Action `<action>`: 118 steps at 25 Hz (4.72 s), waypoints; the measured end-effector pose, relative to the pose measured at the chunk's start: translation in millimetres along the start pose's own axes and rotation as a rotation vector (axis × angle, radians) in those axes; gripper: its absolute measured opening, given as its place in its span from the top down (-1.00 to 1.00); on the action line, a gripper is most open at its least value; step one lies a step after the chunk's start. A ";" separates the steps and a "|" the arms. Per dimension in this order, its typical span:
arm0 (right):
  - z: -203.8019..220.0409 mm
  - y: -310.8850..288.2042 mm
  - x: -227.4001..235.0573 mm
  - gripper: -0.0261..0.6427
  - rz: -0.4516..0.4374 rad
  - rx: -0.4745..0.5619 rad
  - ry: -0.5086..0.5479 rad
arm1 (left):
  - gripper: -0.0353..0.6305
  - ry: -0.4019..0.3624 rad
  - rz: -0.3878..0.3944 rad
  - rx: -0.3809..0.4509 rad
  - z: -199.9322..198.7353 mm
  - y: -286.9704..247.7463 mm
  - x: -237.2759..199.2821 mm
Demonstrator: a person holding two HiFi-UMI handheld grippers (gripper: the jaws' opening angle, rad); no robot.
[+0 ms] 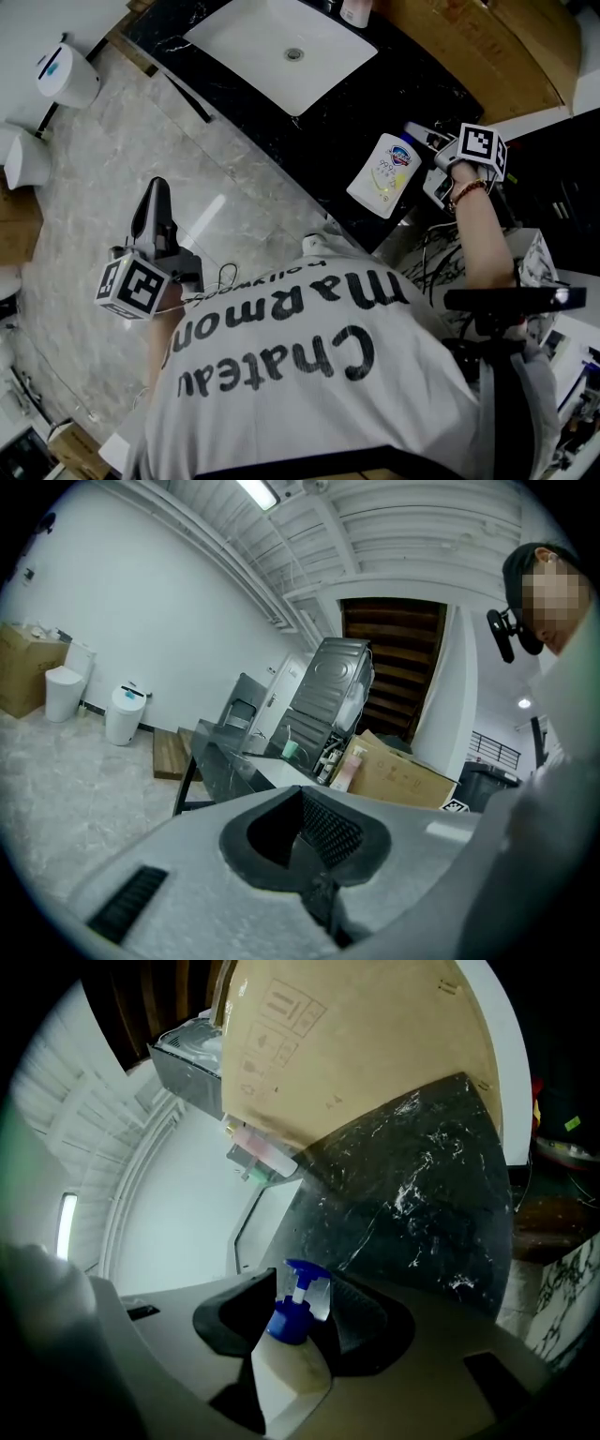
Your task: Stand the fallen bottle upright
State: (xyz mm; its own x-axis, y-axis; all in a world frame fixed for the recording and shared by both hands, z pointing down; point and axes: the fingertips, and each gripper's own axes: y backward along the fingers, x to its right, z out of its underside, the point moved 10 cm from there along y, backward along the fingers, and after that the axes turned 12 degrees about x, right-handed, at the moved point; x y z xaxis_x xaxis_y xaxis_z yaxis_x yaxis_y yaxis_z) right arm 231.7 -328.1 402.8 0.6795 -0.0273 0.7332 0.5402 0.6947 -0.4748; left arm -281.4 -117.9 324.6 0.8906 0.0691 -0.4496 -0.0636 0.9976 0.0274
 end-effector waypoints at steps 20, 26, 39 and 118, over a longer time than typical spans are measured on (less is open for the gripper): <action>-23.0 28.8 -65.1 0.55 -0.077 0.259 0.281 | 0.86 0.012 0.047 0.051 -13.4 -3.3 -12.2; -27.6 37.6 -89.0 0.56 -0.071 0.370 0.418 | 0.86 0.011 0.051 0.059 -19.8 -1.8 -14.3; -35.2 41.1 -120.0 0.56 -0.018 0.584 0.754 | 0.85 0.019 0.040 0.060 -18.6 7.9 -21.0; -8.0 56.9 -113.3 0.70 0.000 0.760 0.849 | 0.85 0.049 0.043 0.055 -12.0 20.8 -15.3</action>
State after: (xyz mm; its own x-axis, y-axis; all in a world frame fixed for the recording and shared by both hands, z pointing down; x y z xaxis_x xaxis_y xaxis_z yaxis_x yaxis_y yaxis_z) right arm 189.4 -291.3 288.8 0.9522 -0.3041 0.0298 0.2962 0.9425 0.1551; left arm -301.8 -98.2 321.3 0.8641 0.1133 -0.4904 -0.0756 0.9925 0.0962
